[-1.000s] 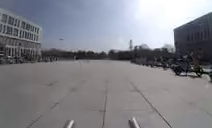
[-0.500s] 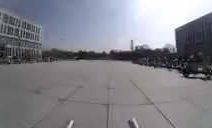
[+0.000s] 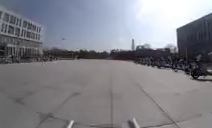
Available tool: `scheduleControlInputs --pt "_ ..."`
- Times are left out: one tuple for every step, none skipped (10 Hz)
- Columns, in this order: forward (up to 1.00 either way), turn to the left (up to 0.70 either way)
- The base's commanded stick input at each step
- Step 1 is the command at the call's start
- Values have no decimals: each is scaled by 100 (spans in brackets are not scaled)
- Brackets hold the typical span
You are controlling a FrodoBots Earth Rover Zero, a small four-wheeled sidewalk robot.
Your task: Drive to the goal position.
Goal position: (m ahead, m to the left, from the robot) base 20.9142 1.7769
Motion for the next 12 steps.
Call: scheduleControlInputs --pt "100 27" --pt "100 27" --pt "100 27" --pt "100 12" --pt "100 0" --pt "100 0" --pt "100 0" --pt "100 0" --pt "100 0" --pt "100 0" --pt "100 0" --pt "100 0"
